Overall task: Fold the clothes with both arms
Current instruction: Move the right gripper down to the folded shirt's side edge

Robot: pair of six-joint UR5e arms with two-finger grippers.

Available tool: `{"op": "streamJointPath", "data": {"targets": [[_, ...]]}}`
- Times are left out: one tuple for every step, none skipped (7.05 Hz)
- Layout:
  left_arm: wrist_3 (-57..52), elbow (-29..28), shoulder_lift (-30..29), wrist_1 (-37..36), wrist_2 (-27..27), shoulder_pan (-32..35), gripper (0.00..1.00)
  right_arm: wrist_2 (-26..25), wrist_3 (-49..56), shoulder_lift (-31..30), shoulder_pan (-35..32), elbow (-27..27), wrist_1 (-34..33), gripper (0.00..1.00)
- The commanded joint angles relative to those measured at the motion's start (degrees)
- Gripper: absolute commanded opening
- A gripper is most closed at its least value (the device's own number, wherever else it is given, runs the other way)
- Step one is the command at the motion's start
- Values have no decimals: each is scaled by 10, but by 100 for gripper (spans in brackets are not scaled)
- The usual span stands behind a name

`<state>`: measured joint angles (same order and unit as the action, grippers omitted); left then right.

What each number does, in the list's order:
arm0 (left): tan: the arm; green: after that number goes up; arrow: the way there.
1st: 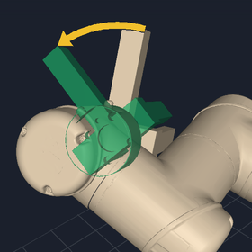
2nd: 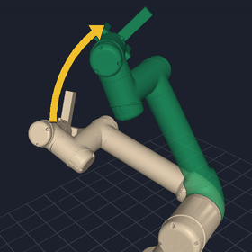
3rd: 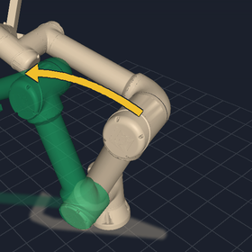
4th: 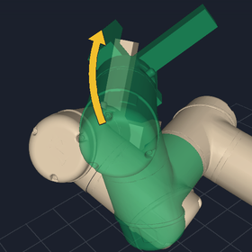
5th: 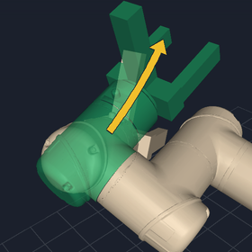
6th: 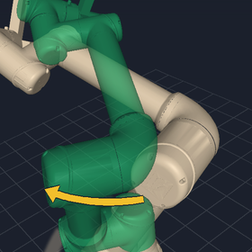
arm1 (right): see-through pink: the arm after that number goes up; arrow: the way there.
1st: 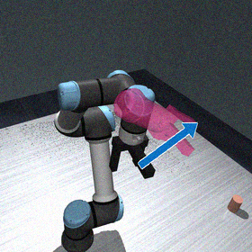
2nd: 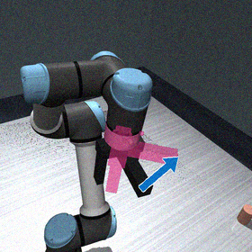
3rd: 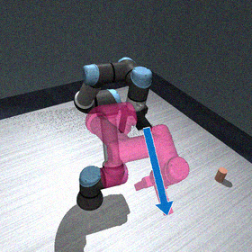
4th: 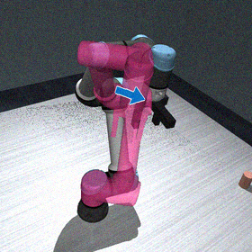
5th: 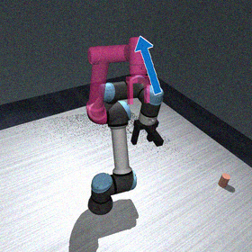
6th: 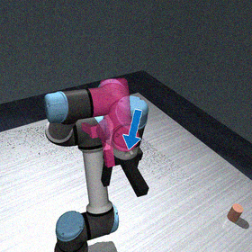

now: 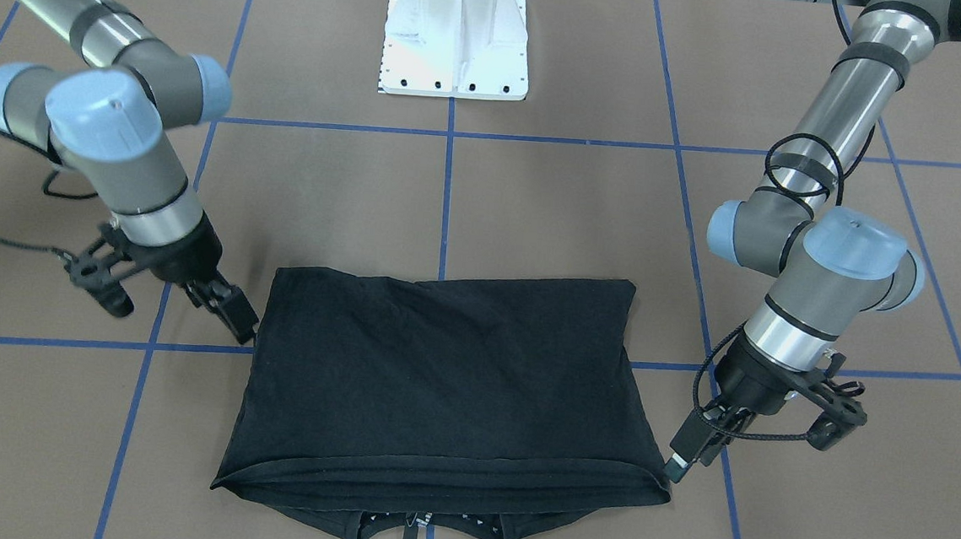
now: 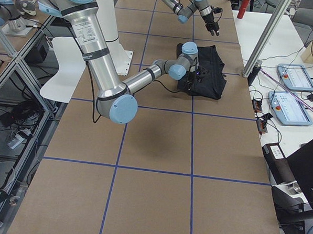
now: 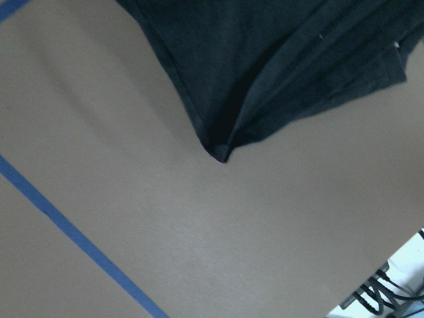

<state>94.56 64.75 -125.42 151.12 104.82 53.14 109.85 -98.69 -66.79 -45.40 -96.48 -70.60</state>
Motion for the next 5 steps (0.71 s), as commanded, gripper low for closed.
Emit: {"op": "streamJointPath", "data": {"targets": [[-1, 23, 5, -3, -1, -4, 76, -29, -34, -47, 48, -60, 1, 100], [-1, 24, 6, -5, -1, -4, 76, -78, -41, -46, 91, -53, 1, 99], [0, 24, 6, -5, -1, -5, 76, -86, -41, -44, 98, -51, 1, 96], [0, 24, 6, -5, -2, -5, 76, -88, -41, -40, 111, -44, 0, 96], [0, 24, 6, -6, -2, -5, 76, -87, -41, -39, 116, -42, 0, 92]]}}
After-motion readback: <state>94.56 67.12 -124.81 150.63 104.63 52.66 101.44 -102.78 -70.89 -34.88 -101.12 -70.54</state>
